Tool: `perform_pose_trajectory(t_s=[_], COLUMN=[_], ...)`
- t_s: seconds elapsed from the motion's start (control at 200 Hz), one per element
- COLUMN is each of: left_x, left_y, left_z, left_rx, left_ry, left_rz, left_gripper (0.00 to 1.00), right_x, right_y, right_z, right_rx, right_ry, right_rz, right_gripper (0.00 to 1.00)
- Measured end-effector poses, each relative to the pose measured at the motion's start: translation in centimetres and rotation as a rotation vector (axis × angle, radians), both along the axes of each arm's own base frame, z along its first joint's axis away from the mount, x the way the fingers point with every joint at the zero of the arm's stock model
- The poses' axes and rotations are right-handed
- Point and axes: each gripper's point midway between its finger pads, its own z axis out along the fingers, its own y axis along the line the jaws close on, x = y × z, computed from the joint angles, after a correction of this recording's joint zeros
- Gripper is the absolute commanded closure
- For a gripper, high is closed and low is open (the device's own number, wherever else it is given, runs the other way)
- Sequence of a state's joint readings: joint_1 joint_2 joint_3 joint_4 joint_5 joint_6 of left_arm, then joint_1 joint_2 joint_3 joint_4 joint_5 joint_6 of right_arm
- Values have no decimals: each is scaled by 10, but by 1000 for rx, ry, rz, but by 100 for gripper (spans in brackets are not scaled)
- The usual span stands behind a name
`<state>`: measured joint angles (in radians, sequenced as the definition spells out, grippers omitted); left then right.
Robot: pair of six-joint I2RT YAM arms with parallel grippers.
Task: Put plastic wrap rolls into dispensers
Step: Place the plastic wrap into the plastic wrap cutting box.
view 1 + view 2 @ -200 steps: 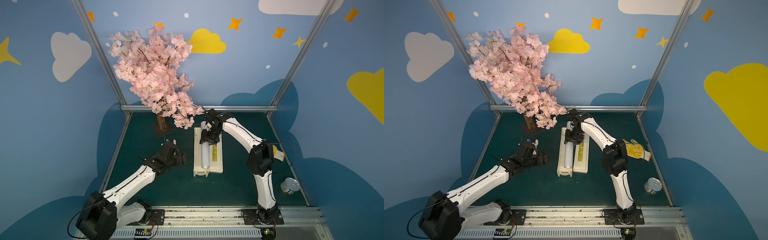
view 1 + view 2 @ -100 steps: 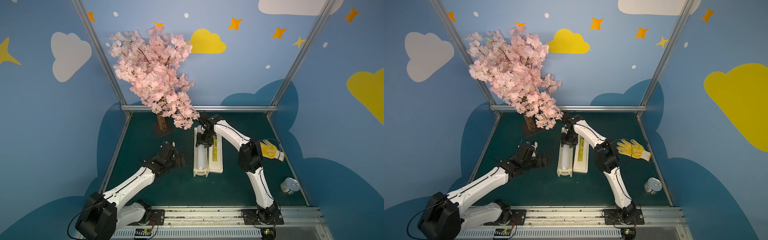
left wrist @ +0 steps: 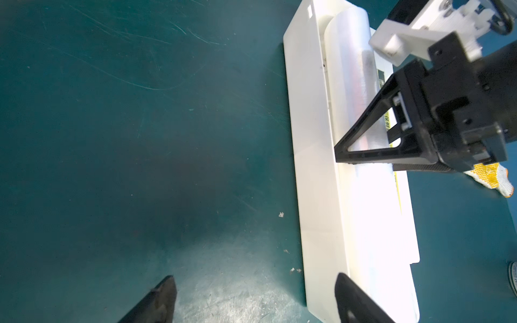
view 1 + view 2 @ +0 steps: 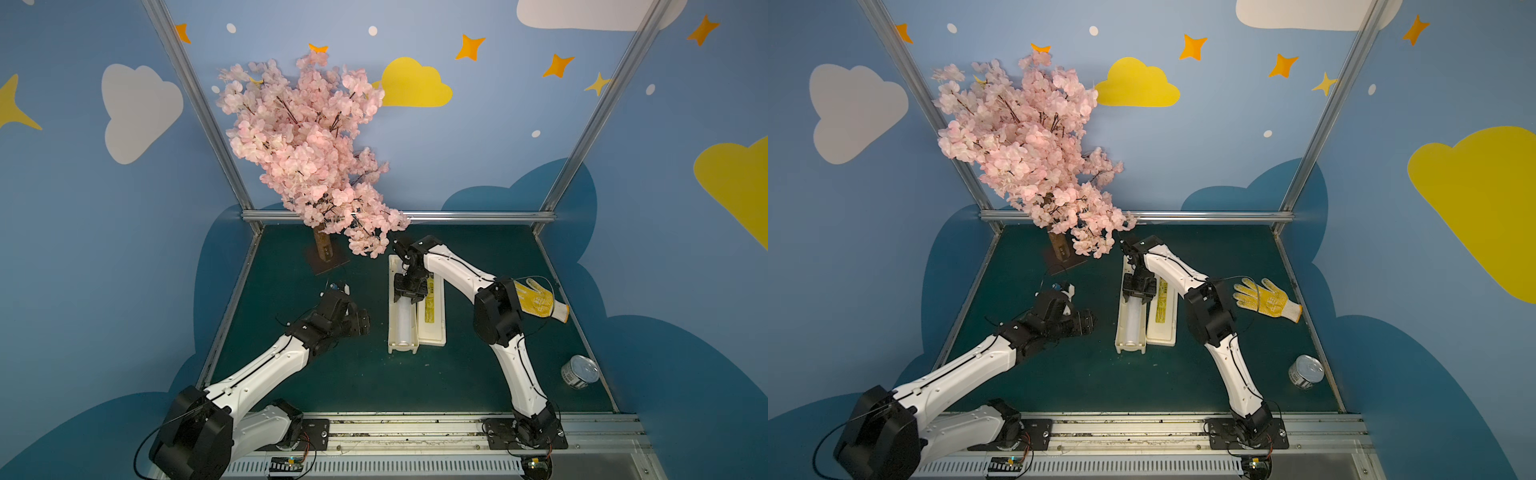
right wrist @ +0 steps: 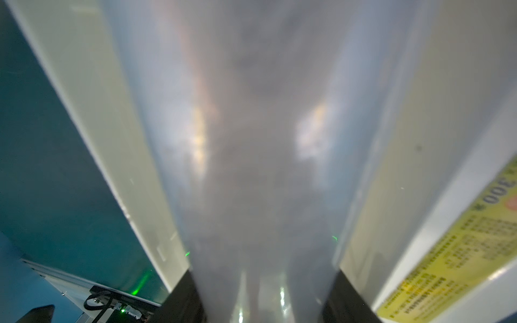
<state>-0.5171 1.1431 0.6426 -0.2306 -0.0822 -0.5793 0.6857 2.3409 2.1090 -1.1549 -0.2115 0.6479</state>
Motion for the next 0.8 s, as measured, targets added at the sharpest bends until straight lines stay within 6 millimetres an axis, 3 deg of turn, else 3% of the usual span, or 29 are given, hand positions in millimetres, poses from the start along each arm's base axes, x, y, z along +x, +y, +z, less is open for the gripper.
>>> perform_pose_trajectory(t_s=[0.406,0.631,0.796], left_x=[-2,-2,-2], left_y=[1,0,0], left_z=[-2,-1,-1], left_rx=[-4,-7,-8], left_ry=[-4,-6,-7], left_rz=[-1,-3,-3], left_gripper=[11,11,11], right_x=[0,2,4], right_y=[-4,-6,-8], right_z=[-20,-21,-20], right_rx=[-75,-98,-117], right_ry=[-4,-19,-37], right_rz=[15,20,11], right_gripper=[63,72,73])
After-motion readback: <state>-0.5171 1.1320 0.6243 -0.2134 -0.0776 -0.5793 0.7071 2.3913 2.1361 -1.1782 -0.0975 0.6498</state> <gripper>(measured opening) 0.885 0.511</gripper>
